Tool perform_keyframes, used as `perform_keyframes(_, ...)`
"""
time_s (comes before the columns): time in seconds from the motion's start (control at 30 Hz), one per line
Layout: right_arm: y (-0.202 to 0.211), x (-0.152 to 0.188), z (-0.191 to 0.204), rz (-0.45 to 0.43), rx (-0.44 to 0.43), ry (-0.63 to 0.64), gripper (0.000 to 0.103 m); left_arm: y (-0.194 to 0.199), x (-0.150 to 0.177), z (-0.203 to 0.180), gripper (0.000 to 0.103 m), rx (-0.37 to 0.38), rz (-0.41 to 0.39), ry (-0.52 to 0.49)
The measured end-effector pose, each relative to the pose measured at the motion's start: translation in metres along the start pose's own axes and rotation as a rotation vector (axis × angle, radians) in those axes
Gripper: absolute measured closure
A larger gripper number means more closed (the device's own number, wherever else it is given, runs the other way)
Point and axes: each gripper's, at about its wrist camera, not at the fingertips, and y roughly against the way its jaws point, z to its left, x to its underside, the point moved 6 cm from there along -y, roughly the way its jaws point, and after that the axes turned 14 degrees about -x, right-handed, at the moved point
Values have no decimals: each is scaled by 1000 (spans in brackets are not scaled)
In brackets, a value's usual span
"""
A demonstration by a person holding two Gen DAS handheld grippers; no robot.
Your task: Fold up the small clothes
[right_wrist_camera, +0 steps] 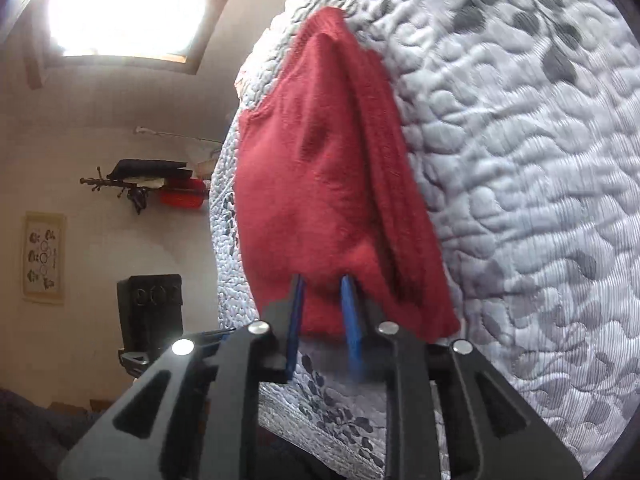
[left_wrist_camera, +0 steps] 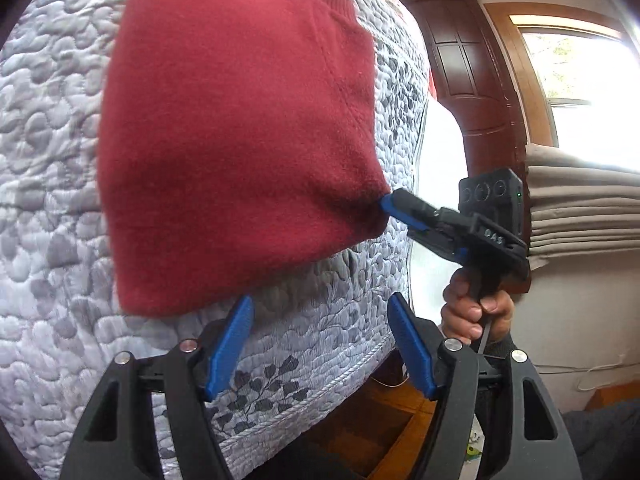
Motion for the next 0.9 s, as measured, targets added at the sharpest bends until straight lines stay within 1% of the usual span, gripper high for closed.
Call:
perform_keyframes(0.07, -15, -7, 1, 33, -18, 5, 79, 8, 2, 8, 33, -11, -7, 8)
perform_keyframes(0.13, -27, -16, -12, 50, 0, -2, 84, 11, 4, 14, 33, -29, -11, 18)
perform_keyframes(0.17, -28, -16, -23, 55, 19, -10, 99, 13, 4, 17, 33, -37, -14, 25)
perform_keyframes(0.2, -27, -19, -35, 56, 48, -18, 103, 17, 4, 20, 33, -43, -20, 31)
perform_keyframes(0.23, -21, -21, -50, 46, 47, -37, 103, 20, 4, 23, 32, -47, -27, 36)
perform_keyframes(0.27, -15, -21, -61, 32, 21, -72, 103, 25, 3, 26, 32, -50, -36, 42)
perform_keyframes(0.3, -10, -20, -68, 19, 2, -90, 103, 28, 1, 30, 31, -53, -47, 51)
perform_keyframes(0.33, -4, -19, -72, 6, 3, -89, 103, 31, -1, 36, 30, -57, -56, 60)
perform_keyframes(0.43, 1, -15, -65, 12, 1, -93, 103, 39, -10, 51, 29, -66, -77, 103)
perform_keyframes(0.47, 4, -15, -57, 18, -2, -94, 103, 42, -15, 55, 28, -68, -85, 116)
perform_keyframes(0.5, 8, -17, -46, 12, -5, -82, 103, 46, -20, 58, 26, -74, -97, 125)
perform_keyframes(0.53, 13, -21, -32, -5, -10, -52, 95, 51, -26, 61, 23, -84, -115, 131)
perform_keyframes(0.57, 17, -27, -17, -22, -19, -22, 83, 56, -32, 64, 22, -92, -140, 135)
perform_keyframes(0.63, 15, -42, 5, -27, -39, 28, 74, 61, -46, 69, 19, -95, -179, 149)
perform_keyframes(0.7, 0, -56, 14, 6, -63, 48, 72, 61, -61, 72, 19, -94, -199, 169)
perform_keyframes(0.73, -10, -60, 11, 42, -75, 45, 70, 60, -68, 75, 19, -91, -208, 185)
perform_keyframes(0.8, -33, -60, 0, 113, -62, 30, 70, 55, -80, 80, 19, -75, -208, 220)
perform_keyframes(0.83, -41, -58, -10, 145, -49, 20, 73, 52, -85, 82, 19, -68, -203, 235)
perform_keyframes(0.87, -45, -57, -18, 155, -36, 10, 91, 49, -90, 82, 19, -63, -202, 244)
perform_keyframes(0.9, -42, -58, -30, 147, -12, -5, 103, 48, -93, 82, 19, -50, -204, 245)
